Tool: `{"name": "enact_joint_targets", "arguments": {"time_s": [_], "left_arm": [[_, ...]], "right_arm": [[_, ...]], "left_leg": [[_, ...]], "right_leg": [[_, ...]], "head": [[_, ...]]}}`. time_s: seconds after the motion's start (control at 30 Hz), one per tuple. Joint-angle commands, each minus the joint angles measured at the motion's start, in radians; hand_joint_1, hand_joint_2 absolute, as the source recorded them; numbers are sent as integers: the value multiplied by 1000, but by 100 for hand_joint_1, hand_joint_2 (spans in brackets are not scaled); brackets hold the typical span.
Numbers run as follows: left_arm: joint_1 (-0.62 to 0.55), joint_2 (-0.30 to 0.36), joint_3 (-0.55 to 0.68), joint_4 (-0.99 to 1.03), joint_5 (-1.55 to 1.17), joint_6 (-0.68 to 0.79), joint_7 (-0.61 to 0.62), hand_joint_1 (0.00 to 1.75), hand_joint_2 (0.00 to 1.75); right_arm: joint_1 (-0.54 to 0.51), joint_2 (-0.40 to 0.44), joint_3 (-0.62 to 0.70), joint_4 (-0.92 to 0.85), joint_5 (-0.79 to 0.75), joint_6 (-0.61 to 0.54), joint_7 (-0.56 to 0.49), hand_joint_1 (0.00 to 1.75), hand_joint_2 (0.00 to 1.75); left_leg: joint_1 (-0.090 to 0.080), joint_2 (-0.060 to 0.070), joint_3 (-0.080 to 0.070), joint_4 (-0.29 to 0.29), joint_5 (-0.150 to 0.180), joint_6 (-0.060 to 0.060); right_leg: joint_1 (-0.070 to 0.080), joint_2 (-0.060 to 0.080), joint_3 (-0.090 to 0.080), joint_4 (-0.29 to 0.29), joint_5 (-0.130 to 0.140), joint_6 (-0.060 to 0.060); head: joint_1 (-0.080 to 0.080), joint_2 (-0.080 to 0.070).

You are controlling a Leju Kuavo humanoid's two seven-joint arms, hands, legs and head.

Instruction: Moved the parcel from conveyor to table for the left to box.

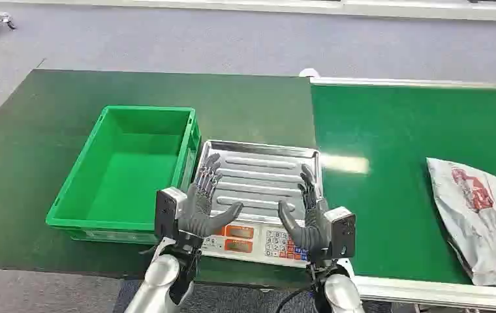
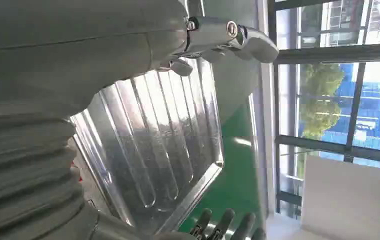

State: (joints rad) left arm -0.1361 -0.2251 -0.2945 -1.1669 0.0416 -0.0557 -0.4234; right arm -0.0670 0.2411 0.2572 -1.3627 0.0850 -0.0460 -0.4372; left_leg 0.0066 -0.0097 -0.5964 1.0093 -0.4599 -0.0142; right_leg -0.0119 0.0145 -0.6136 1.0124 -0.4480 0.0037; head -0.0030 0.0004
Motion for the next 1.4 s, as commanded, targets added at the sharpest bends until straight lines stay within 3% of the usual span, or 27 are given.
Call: {"name": "enact_joint_targets", "arguments": {"time_s": [0.03, 0.17, 0.4, 0.47, 0.6, 0.63, 0.73, 0.87, 1.4], "left_arm": [[20, 19, 21, 13, -12, -6, 6, 0, 175], [23, 12, 28, 21, -22, -11, 2, 0, 175], [27, 11, 41, 19, -25, -3, 5, 0, 175], [35, 13, 35, 21, -25, -12, 2, 0, 175], [34, 9, 31, 20, -23, -10, 0, 0, 175], [27, 10, 30, 24, -22, -11, 0, 0, 175], [17, 12, 27, 36, -21, -13, 2, 0, 175], [23, 13, 32, 28, -15, -11, 2, 0, 175], [38, 17, 41, 13, -9, -5, 3, 0, 175]], "right_arm": [[-141, -89, -218, 220, 301, -288, 26, 0, 175], [-194, -128, -344, 309, 413, -395, 47, 0, 175], [-250, -181, -478, 461, 500, -470, 62, 0, 175], [-282, -219, -502, 543, 596, -562, 101, 0, 175], [-348, -280, -556, 717, 695, -632, 168, 0, 175], [-358, -302, -576, 755, 783, -652, 214, 0, 175], [-401, -337, -607, 854, 910, -652, 319, 0, 175], [-418, -341, -657, 863, 988, -652, 364, 0, 175], [-429, -330, -694, 871, 1007, -652, 365, 0, 175]], "left_leg": [[0, 1, 4, -2, 0, 1], [0, 0, 5, -3, 0, 1], [-1, 0, 5, -2, -1, 2], [-3, -1, 4, -1, -1, 2], [-3, -1, 5, -2, -1, 3], [-3, -1, 5, -2, -1, 3], [-3, -3, 4, 0, -1, 3], [-3, -2, 2, 0, -2, 4], [-3, 0, 4, -1, -3, 4]], "right_leg": [[0, 0, 4, -3, 1, 0], [-1, -2, 6, -4, 1, 0], [-2, -2, 7, -4, 1, 1], [-3, -2, 4, -2, 0, 1], [-2, -3, 7, -5, 0, 3], [-3, -2, 6, -3, 0, 2], [-4, -3, 5, -3, 0, 3], [-5, -2, 3, -2, 0, 3], [-4, 0, 5, -3, -1, 3]], "head": [[0, 0], [0, 0], [0, 0], [0, 0], [0, 0], [0, 0], [0, 0], [0, 0], [0, 0]]}}
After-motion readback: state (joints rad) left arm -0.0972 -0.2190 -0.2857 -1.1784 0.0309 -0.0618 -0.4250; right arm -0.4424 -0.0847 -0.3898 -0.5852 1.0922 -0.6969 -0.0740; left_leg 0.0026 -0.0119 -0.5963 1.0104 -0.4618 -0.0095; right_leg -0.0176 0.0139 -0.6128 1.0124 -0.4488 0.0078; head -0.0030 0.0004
